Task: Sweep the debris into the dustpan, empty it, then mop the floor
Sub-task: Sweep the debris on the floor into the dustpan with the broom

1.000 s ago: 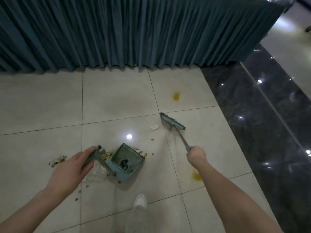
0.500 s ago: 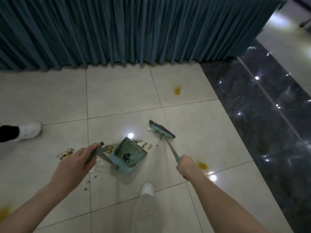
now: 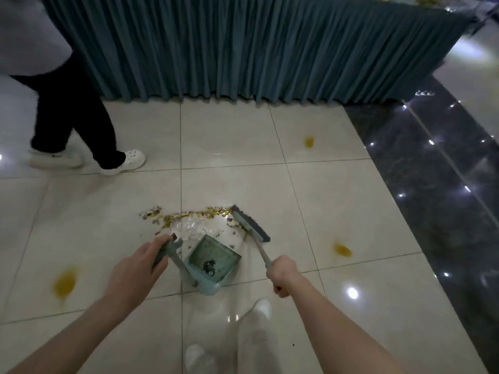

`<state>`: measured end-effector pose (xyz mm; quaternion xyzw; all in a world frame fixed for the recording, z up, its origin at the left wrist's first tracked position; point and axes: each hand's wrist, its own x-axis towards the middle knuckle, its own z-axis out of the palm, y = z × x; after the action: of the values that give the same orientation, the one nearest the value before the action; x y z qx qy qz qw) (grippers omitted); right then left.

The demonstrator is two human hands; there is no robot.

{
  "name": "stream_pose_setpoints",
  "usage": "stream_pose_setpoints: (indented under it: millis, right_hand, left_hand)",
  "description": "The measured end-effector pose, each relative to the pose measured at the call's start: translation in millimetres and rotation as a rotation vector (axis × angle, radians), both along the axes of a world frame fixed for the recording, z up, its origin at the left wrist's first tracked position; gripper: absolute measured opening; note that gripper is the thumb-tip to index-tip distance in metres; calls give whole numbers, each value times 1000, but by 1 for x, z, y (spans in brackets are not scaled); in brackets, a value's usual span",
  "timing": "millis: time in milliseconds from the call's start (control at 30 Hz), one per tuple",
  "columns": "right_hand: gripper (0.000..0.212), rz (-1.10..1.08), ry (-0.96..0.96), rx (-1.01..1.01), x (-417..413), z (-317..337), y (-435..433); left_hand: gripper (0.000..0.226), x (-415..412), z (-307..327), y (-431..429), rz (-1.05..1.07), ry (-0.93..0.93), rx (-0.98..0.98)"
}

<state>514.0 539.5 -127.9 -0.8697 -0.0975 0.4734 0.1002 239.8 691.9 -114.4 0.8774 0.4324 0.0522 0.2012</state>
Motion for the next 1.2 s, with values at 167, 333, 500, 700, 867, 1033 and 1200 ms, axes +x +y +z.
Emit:
stream_pose_setpoints:
  millis: [167, 333, 500, 700, 867, 1033, 1200]
  right_hand:
    - [4, -30, 72, 35, -43, -3, 23]
    - [18, -35, 111, 66, -77, 2, 41]
    - [21, -35, 134, 68, -95, 3, 49]
    - [11, 18, 41, 87, -68, 10, 54]
    - [14, 116, -109, 110, -48, 21, 68]
    - [15, 181, -166, 122, -25, 12, 97]
    - [20, 271, -186, 100, -5, -9, 137]
  left_hand:
    - [40, -43, -4, -18, 59, 12, -38]
    - [42, -73, -10, -29, 109, 21, -63]
    - [40, -88, -14, -32, 147, 22, -77]
    - [38, -95, -12, -31, 197, 45, -76]
    - [39, -97, -11, -28, 236, 54, -96]
    - [42, -99, -10, -26, 320, 25, -124]
    - [42, -93, -12, -24, 372, 7, -143]
